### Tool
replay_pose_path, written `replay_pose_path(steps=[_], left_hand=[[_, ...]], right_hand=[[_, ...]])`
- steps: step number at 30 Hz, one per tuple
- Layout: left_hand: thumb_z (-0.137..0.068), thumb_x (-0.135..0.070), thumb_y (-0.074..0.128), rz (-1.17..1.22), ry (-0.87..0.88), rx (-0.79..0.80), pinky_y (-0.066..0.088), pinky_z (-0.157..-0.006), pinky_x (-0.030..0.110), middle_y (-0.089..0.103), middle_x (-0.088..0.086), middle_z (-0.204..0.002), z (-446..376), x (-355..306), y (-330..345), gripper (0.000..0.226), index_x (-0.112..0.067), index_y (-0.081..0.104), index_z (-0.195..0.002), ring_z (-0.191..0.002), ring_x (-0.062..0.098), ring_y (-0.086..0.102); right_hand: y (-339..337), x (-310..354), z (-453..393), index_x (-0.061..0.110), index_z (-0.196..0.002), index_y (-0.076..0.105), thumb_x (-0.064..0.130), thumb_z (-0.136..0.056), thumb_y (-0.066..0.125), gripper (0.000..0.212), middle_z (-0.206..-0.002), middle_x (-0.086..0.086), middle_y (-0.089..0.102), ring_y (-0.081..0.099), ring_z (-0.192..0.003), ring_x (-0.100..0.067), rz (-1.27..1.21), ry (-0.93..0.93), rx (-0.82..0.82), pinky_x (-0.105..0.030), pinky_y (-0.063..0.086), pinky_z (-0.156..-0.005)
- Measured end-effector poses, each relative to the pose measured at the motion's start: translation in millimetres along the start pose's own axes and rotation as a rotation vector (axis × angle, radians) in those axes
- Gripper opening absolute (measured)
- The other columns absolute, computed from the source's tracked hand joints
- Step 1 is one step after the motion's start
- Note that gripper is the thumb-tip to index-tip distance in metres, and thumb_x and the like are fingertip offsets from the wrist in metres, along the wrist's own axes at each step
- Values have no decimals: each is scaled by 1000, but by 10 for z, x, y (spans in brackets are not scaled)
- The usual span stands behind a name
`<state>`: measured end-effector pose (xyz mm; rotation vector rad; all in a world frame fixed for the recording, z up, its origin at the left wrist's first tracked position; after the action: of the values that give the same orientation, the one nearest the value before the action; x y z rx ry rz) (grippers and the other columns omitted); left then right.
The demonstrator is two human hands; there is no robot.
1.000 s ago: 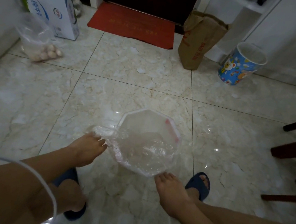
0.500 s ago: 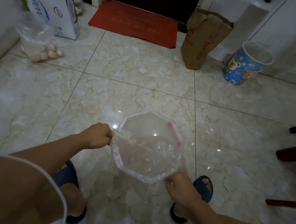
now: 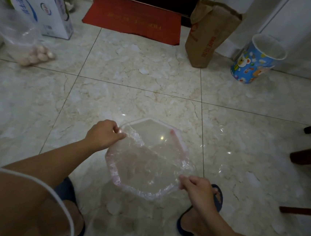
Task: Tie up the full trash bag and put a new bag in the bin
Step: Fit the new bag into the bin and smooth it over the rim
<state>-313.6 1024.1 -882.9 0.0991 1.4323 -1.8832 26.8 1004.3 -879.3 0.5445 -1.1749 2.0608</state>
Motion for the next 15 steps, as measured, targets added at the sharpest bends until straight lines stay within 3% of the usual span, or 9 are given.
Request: replay_pose_path(steps=[4, 6, 9, 12, 15], left_hand=[[-85, -48, 63, -44, -55, -26, 51, -64, 33, 65, 6, -65, -37, -49, 9, 40, -12, 64, -67, -62, 22, 62], [-83, -48, 64, -8, -95, -21, 42, -55, 30, 51, 5, -51, -71, -21, 13, 48, -14, 52, -52, -49, 20, 51], [-81, -50, 65, 25, -141, -19, 32, -53, 28, 38, 1, -47, -96, -7, 12, 52, -17, 43, -48, -44, 19, 39], [-79, -54, 64, -19, -152, -62, 33, -53, 25, 45, -1, -51, -86, -39, -28, 49, -15, 47, -55, -48, 19, 46], [-79, -48, 66, -38, -132, -154, 41, -58, 29, 58, 0, -72, -60, -142, -117, 37, -14, 55, -89, -65, 21, 57]], right_hand=[[-88, 193, 52, 12, -56, 57, 26, -84, 74, 35, -51, -1, 58, 53, -51, -13, 61, -77, -164, -29, 48, -56], [-63, 222, 22, 15, -61, 63, 22, -81, 76, 26, -58, 0, 62, 58, -57, -14, 0, -38, -165, -24, 46, -55], [-24, 204, -84, 15, -65, 68, 22, -85, 72, 21, -62, -1, 64, 60, -63, -18, -168, 83, -157, -26, 47, -59], [17, 163, -196, 7, -75, 72, 35, -93, 62, 34, -57, -1, 56, 44, -46, -11, -403, 270, -87, -21, 35, -41], [8, 234, -327, 4, -82, 74, 40, -97, 55, 44, -59, -3, 62, 46, -44, -8, -594, 283, -83, -18, 34, -38]])
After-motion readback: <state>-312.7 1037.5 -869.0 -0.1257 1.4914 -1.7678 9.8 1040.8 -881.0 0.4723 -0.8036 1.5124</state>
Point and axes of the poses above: each hand's wrist, its own z-axis away from the middle knuckle, its own y-axis out of the palm, x = y × z, the point moved 7 cm from there along -z, towards the middle knuckle
